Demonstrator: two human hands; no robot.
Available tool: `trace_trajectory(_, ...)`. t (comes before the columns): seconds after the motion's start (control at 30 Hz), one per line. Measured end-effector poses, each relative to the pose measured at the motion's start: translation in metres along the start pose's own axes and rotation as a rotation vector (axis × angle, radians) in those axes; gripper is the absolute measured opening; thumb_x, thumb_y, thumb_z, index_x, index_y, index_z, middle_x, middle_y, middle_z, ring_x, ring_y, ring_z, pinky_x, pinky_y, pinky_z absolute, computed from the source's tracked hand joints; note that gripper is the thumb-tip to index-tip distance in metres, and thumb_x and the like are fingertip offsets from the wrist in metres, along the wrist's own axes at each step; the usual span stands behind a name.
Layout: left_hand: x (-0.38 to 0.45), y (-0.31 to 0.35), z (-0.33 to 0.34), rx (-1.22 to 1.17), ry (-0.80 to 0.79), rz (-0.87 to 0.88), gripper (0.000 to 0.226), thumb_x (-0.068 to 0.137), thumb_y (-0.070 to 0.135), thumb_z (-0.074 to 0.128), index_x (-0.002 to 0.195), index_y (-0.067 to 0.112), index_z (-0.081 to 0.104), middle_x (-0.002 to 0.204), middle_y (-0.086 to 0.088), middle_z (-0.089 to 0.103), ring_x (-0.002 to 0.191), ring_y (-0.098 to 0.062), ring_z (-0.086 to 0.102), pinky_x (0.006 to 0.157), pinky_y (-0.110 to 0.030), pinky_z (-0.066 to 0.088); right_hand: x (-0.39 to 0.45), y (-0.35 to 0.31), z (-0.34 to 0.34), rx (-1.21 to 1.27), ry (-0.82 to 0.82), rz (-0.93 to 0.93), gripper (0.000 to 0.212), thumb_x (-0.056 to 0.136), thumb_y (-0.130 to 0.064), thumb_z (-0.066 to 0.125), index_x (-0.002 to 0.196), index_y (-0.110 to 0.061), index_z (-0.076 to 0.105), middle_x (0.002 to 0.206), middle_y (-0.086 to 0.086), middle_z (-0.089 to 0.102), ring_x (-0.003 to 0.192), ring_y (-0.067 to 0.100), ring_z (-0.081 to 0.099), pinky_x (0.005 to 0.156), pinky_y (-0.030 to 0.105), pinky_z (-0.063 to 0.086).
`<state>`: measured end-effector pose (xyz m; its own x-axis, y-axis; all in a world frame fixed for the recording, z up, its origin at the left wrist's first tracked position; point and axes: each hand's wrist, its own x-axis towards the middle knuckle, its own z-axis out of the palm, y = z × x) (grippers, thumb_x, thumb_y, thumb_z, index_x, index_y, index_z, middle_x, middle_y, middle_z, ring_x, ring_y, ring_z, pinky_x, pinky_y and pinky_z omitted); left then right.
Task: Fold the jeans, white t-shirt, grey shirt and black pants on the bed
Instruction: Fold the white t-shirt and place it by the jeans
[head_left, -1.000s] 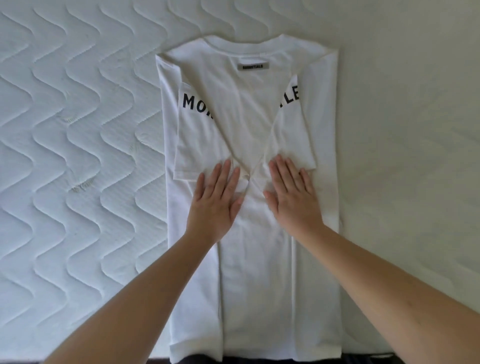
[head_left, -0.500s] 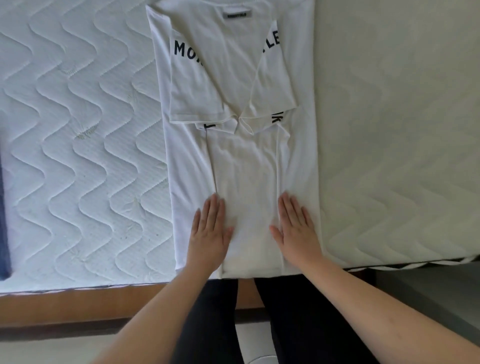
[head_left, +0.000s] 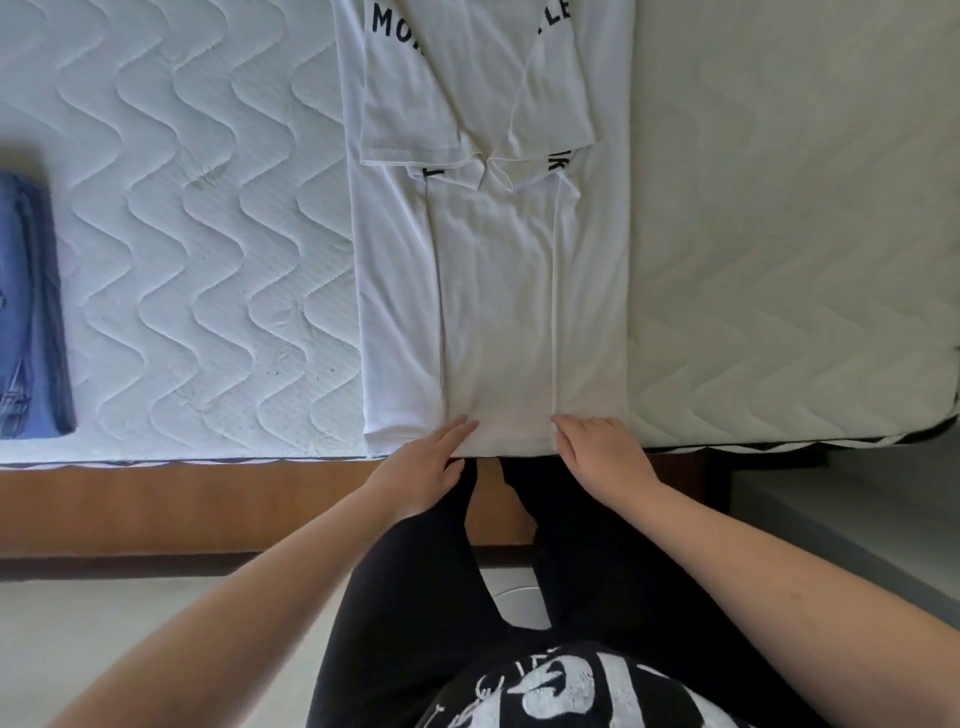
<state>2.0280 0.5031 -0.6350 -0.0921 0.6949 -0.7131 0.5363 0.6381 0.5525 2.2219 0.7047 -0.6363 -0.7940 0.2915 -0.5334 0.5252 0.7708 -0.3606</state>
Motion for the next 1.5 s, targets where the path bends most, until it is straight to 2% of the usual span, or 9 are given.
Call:
trace_trajectory(0.1,-0.002,-0.005,-0.013,-0.068,0.178,-0.064,0.033,0.101,0.027,0.046,0.133,0.026,0.054,0.128,0.001,0.063,0.106,-0.018,0.063,0.091,-0.030,0.047,-0.004,0.013,-0.002,0.053,0.120,0.125,0.029,0.100,-0.026,0.043,0.122,-0.014,0.058,0.100,0.006,0.067,0.096,0.029,0.062,0.085,0.040,0.043)
trace_trajectory(0.23,0.005,-0.024,-0.024,-0.160,0.698,-0.381,0.036,0.096,0.024,0.059,0.129,0.016,0.053,0.128,-0.010,0.052,0.113,-0.029,0.053,0.098,-0.047,0.044,0.004,0.024,-0.004,0.384,0.248,0.657,0.051,0.093,-0.025,0.060,0.138,-0.011,0.043,0.131,0.012,0.052,0.119,0.032,0.050,0.101,0.045,0.040)
trace_trajectory(0.4,0.004,-0.053,-0.026,-0.349,0.423,-0.804,0.054,0.092,0.042,0.063,0.133,0.010,0.051,0.131,-0.015,0.055,0.121,-0.036,0.051,0.100,-0.047,0.043,0.013,0.027,-0.002,0.645,0.051,0.958,0.039,0.089,-0.029,0.063,0.120,-0.006,0.058,0.116,0.012,0.063,0.103,0.031,0.060,0.082,0.037,0.050)
trace_trajectory(0.7,-0.043,-0.016,-0.035,-0.722,0.564,-0.559,0.028,0.092,0.033,0.060,0.113,0.027,0.043,0.097,0.001,0.067,0.081,-0.018,0.063,0.061,-0.030,0.043,-0.030,0.009,-0.046,0.959,0.251,0.645,0.051,0.093,-0.023,0.064,0.136,-0.025,0.038,0.110,-0.006,0.060,0.088,0.002,0.058,0.062,0.011,0.042)
trace_trajectory(0.83,-0.071,0.011,-0.053,-0.776,0.658,-0.417,0.027,0.092,0.026,0.064,0.109,0.042,0.050,0.092,0.008,0.071,0.081,-0.013,0.067,0.067,-0.028,0.050,-0.048,0.010,-0.085,0.870,0.190,0.452,0.013,0.093,-0.028,0.066,0.104,-0.034,0.065,0.110,-0.005,0.065,0.086,-0.005,0.060,0.066,-0.001,0.039)
trace_trajectory(0.97,-0.091,0.019,-0.072,-0.578,0.476,-0.301,0.022,0.091,0.020,0.068,0.108,0.034,0.071,0.114,0.007,0.065,0.105,-0.014,0.061,0.094,-0.028,0.046,-0.063,0.019,-0.119,0.621,0.000,0.302,0.040,0.086,-0.026,0.074,0.124,-0.031,0.062,0.122,-0.007,0.057,0.112,0.010,0.050,0.097,0.024,0.035)
trace_trajectory(1.1,-0.110,0.031,-0.090,-0.308,0.369,-0.247,0.059,0.083,0.010,0.074,0.134,0.031,0.056,0.117,0.002,0.049,0.106,-0.016,0.053,0.087,-0.019,0.039,-0.072,0.017,-0.138,0.328,0.042,0.159,0.050,0.089,-0.007,0.067,0.136,-0.016,0.054,0.130,0.009,0.051,0.114,0.027,0.052,0.101,0.033,0.039)
trace_trajectory(1.3,-0.115,0.069,-0.112,-0.014,0.771,-0.240,0.021,0.082,0.012,0.075,0.100,0.022,0.076,0.098,-0.001,0.050,0.095,-0.031,0.053,0.088,-0.039,0.042,-0.070,-0.002,-0.173,0.037,0.489,-0.011,0.021,0.072,-0.006,0.083,0.091,-0.007,0.075,0.081,0.013,0.057,0.071,0.034,0.057,0.064,0.032,0.038)
trace_trajectory(1.5,-0.126,0.094,-0.149,0.401,0.869,0.093,0.010,0.073,0.007,0.083,0.080,0.011,0.078,0.114,-0.010,0.069,0.108,-0.035,0.064,0.096,-0.045,0.047,-0.070,0.001,-0.214,0.017,0.516,-0.117,0.017,0.075,-0.010,0.081,0.089,-0.002,0.075,0.116,0.015,0.068,0.107,0.039,0.064,0.091,0.047,0.047)
